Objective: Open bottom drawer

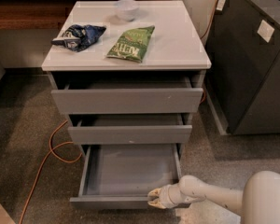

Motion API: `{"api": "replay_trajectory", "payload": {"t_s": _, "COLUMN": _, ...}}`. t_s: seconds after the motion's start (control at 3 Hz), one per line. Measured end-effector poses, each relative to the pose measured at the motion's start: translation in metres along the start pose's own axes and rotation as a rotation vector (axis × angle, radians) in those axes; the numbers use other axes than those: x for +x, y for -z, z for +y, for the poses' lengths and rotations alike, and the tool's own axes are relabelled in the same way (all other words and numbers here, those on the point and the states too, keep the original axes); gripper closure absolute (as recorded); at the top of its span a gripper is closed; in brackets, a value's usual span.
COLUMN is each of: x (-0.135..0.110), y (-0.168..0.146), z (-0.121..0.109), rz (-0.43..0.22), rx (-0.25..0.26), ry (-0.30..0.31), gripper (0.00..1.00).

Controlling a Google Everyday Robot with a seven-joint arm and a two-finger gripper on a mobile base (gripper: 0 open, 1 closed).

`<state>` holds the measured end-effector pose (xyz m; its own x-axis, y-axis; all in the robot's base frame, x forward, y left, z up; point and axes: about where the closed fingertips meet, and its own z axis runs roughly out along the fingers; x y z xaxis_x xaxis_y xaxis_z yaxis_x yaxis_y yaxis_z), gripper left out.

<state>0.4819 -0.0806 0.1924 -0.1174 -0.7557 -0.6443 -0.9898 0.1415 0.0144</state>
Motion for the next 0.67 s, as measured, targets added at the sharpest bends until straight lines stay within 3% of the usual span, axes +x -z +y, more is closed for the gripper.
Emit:
{"api": "replay_trajectory", "payload": {"t_s": 0.33, "x": 0.0011, "y": 0.0000, "z": 0.0160, "rz": -0.006, "rx": -0.019, "ry": -0.007, "gripper": 1.00}}
{"api": "replay_trajectory", "payload": {"t_s": 0.67, "x": 0.0011, "y": 0.0000, "z": 0.0160, "rz": -0.006, "rx": -0.019, "ry": -0.007, "gripper": 1.00}}
